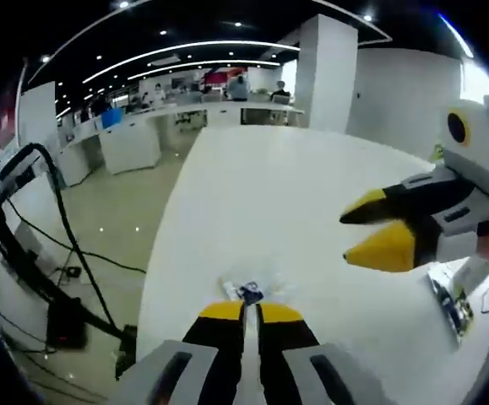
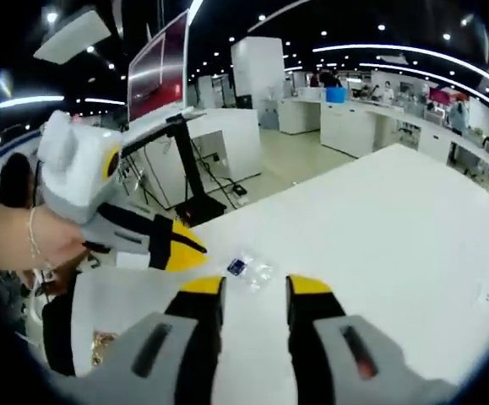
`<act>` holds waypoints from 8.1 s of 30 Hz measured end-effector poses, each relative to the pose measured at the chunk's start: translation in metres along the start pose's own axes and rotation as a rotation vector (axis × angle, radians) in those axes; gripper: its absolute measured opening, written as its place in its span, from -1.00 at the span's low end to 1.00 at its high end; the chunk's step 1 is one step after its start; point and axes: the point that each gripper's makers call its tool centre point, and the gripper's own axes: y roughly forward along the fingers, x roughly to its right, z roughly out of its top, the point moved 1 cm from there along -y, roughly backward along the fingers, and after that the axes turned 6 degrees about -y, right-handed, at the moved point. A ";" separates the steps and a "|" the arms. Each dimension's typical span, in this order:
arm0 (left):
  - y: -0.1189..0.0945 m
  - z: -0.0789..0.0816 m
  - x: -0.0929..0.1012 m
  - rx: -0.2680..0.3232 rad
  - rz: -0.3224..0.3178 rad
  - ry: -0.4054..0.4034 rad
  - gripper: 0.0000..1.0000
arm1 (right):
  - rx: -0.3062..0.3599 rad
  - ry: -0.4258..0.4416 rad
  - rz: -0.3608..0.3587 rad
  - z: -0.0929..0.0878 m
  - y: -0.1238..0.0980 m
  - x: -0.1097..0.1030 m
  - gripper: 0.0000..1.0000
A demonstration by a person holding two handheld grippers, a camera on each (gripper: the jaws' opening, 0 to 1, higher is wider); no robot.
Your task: Arrange the skincare products in the storage area until every visible bottle or jar stands upright without overlapping.
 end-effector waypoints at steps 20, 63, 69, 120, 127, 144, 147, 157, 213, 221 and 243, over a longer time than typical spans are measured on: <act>0.024 -0.019 0.005 -0.051 -0.093 0.088 -1.00 | -0.072 0.088 0.028 -0.046 0.040 -0.001 -0.42; -0.096 -0.022 0.113 0.231 -0.555 -0.401 -0.43 | 0.135 0.202 0.215 -0.014 -0.121 -0.064 -0.98; -0.112 -0.018 0.138 0.225 -0.680 -0.420 -0.52 | 0.162 0.214 0.244 -0.014 -0.147 -0.074 -0.98; -0.017 -0.043 0.222 -0.085 -0.362 0.038 -0.97 | -0.194 0.427 -0.269 -0.147 -0.151 0.009 -0.94; 0.007 -0.063 0.210 -0.131 -0.308 -0.064 -0.97 | -0.216 0.292 -0.341 -0.164 -0.147 0.023 -0.91; 0.005 -0.065 0.212 -0.126 -0.347 0.096 -0.96 | -0.160 0.318 -0.284 -0.168 -0.132 0.005 -0.95; 0.004 -0.065 0.212 -0.104 -0.326 0.139 -0.90 | -0.155 0.313 -0.288 -0.170 -0.133 0.003 -0.96; -0.004 -0.051 0.188 -0.010 -0.177 0.234 -0.48 | -0.178 0.281 -0.292 -0.170 -0.133 0.003 -0.96; -0.143 -0.186 0.069 -0.047 -0.019 -0.066 -0.42 | 0.001 0.321 0.019 -0.134 -0.144 -0.128 -0.76; -0.128 -0.174 0.076 -0.041 -0.119 0.012 -0.45 | -0.040 0.284 0.040 -0.133 -0.132 -0.138 -0.76; -0.141 -0.179 0.087 0.010 -0.126 0.063 -0.90 | -0.127 0.122 0.124 -0.123 -0.086 -0.177 -0.68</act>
